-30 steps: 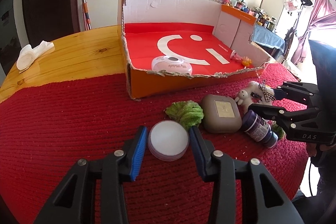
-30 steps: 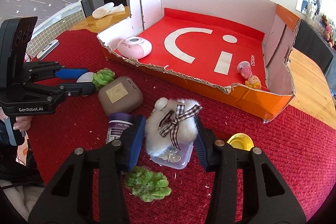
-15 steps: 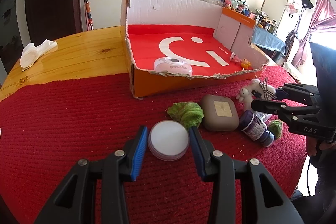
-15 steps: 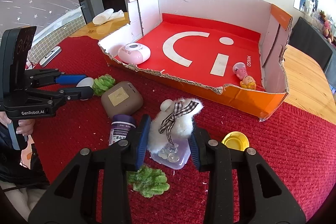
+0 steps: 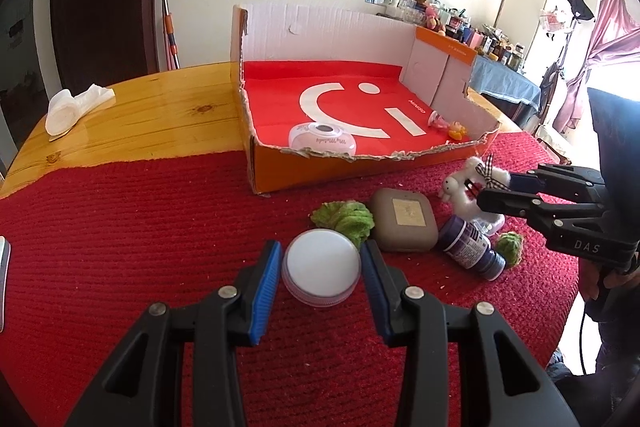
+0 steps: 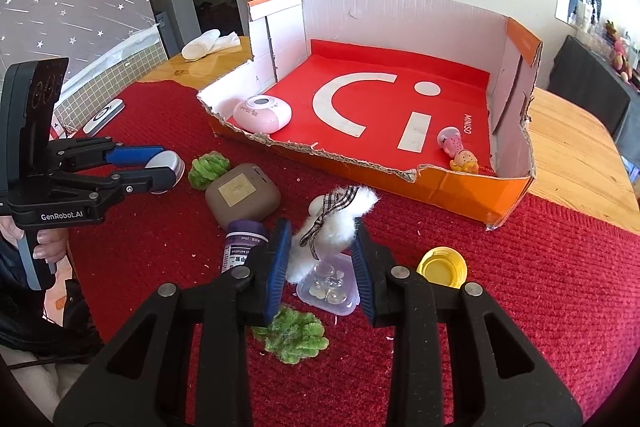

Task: Organize objects
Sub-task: 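Close the right gripper on the white plush bunny and lift it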

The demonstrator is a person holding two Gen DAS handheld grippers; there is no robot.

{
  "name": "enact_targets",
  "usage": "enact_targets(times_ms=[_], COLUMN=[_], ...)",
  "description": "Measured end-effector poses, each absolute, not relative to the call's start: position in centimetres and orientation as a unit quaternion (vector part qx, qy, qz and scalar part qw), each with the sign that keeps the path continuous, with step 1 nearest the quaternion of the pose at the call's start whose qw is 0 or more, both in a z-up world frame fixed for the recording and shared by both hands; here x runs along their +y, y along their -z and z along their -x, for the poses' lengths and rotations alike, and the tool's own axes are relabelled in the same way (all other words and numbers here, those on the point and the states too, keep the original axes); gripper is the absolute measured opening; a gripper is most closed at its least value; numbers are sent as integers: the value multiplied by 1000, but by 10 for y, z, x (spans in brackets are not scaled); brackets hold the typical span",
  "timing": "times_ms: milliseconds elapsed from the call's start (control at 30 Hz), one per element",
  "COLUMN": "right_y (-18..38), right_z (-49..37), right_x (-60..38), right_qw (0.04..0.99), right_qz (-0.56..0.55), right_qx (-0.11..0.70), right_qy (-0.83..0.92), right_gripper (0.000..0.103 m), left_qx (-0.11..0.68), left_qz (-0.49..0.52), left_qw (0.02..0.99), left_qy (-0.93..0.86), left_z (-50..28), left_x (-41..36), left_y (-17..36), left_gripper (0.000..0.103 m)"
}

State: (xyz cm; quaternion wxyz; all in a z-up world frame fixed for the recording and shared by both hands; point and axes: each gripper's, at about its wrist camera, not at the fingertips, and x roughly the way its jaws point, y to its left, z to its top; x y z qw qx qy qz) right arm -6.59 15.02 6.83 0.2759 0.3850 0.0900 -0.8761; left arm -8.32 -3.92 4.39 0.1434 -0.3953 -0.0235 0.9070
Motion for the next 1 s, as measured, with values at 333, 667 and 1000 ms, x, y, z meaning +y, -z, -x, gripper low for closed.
enact_targets(times_ms=[333, 667, 1000], right_y=[-67, -72, -73], right_z=[62, 56, 54], right_x=[155, 161, 163], right_qw=[278, 281, 283], right_qz=[-383, -372, -370], right_qx=[79, 68, 67], right_qy=[877, 882, 882], right_gripper=[20, 12, 11], left_qx=[-23, -21, -19], left_qz=[391, 386, 384], left_qw=[146, 146, 147], left_qy=[-908, -911, -912], left_z=[76, 72, 71], left_x=[-34, -31, -29], left_y=[-48, -52, -54], left_gripper=[43, 43, 43])
